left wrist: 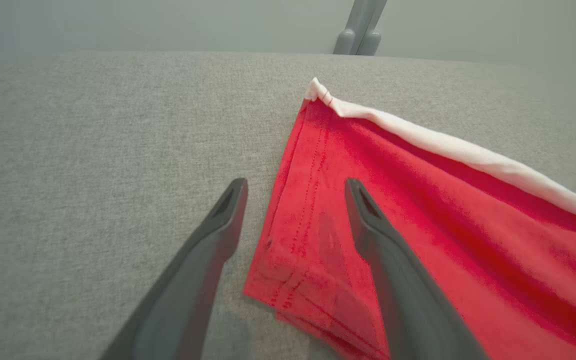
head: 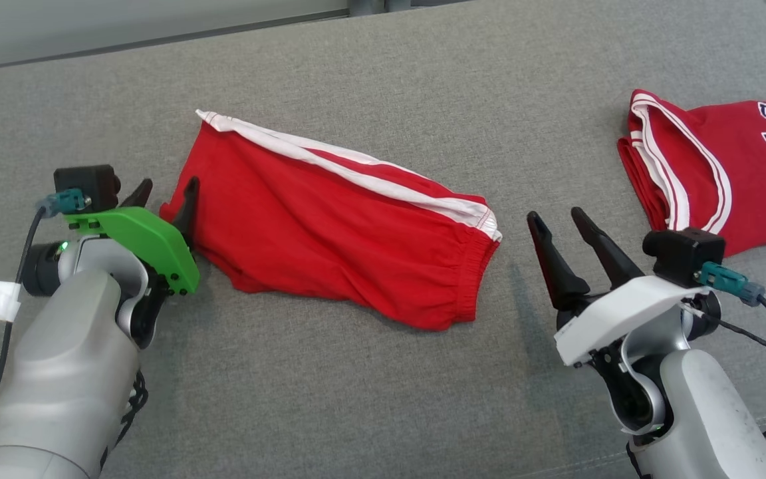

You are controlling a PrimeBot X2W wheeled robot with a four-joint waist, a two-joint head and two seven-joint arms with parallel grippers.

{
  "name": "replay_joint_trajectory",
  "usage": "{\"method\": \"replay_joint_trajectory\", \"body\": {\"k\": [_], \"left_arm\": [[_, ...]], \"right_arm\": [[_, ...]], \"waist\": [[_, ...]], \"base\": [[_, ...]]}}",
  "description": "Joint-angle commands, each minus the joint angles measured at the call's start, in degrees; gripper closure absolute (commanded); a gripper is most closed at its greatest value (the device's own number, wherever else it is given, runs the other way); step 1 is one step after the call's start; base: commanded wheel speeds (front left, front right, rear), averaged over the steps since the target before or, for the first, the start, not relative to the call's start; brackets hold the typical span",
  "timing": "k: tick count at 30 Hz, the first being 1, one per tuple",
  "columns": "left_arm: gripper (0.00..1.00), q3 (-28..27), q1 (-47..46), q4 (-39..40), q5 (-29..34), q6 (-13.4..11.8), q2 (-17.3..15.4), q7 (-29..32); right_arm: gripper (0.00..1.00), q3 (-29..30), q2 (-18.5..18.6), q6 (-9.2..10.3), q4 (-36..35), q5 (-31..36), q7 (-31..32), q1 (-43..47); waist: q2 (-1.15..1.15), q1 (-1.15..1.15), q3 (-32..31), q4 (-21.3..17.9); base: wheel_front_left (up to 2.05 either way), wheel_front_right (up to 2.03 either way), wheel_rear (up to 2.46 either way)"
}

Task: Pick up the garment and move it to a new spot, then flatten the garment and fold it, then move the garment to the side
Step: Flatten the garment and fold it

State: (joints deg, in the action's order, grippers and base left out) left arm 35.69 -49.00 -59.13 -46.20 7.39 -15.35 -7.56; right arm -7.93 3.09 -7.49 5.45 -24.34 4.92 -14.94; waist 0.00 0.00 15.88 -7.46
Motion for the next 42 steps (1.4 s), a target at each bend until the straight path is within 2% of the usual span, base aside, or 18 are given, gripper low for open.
{"method": "replay_joint_trajectory", "body": {"k": [1,10,21,22,23,24,25,33,40,42], "left_arm": [[0.00,-0.56,1.69,-0.29,-1.10,0.12,-0.06,0.79],[0.00,-1.68,3.80,-1.13,-4.22,-0.32,0.16,5.57],[0.00,-1.56,4.28,-3.23,-5.60,-1.25,-0.19,10.04],[0.16,-1.49,4.46,-3.21,-5.69,-1.20,-0.10,10.22],[0.44,-1.43,4.61,-3.06,-5.81,-1.09,-0.02,10.30],[0.63,-1.43,4.84,-2.91,-5.94,-0.98,0.08,10.24],[1.00,-1.35,5.14,-2.75,-5.97,-0.87,0.19,10.15],[1.00,-1.16,7.32,0.89,-7.14,-0.18,1.11,7.95],[1.00,-3.80,12.19,6.80,-10.08,0.03,-0.13,1.69],[1.00,-4.65,15.16,10.02,-10.47,-0.58,-0.81,-0.68]], "right_arm": [[0.00,1.15,0.17,0.01,-1.80,0.53,0.49,1.55],[0.00,2.86,-0.05,0.01,-7.77,0.91,3.19,4.92],[0.00,2.61,-0.16,0.01,-9.19,0.43,3.45,5.22],[0.00,2.70,-0.17,0.01,-9.18,0.43,3.42,5.27],[0.00,2.82,-0.16,0.01,-9.14,0.43,3.38,5.32],[0.00,2.88,-0.16,0.01,-9.06,0.38,3.28,5.33],[0.00,2.84,-0.17,0.01,-8.94,0.24,3.18,5.31],[0.00,2.80,-0.17,0.01,-8.17,-0.56,2.51,5.28],[0.00,4.39,-0.16,0.01,-7.60,-0.29,1.98,5.93],[0.00,5.07,-0.16,0.01,-7.44,-0.10,2.14,6.52]], "waist": [[0.00,0.00,-1.66,1.08],[0.00,0.00,-1.95,0.33],[0.00,0.00,-0.40,-1.48],[0.00,0.00,-0.41,-1.47],[0.00,0.00,-0.44,-1.44],[0.00,0.00,-0.52,-1.37],[0.00,0.00,-0.63,-1.30],[0.00,0.00,-2.07,0.35],[0.00,0.00,-4.01,3.41],[0.00,0.00,-4.87,4.85]], "base": [[0.00,0.00,0.00],[0.00,0.00,0.00],[0.00,0.00,0.00],[0.00,0.00,0.00],[0.00,0.00,0.00],[0.00,0.00,0.00],[0.00,0.00,0.00],[0.00,0.00,0.00],[0.00,0.00,0.00],[0.00,0.00,0.00]]}}
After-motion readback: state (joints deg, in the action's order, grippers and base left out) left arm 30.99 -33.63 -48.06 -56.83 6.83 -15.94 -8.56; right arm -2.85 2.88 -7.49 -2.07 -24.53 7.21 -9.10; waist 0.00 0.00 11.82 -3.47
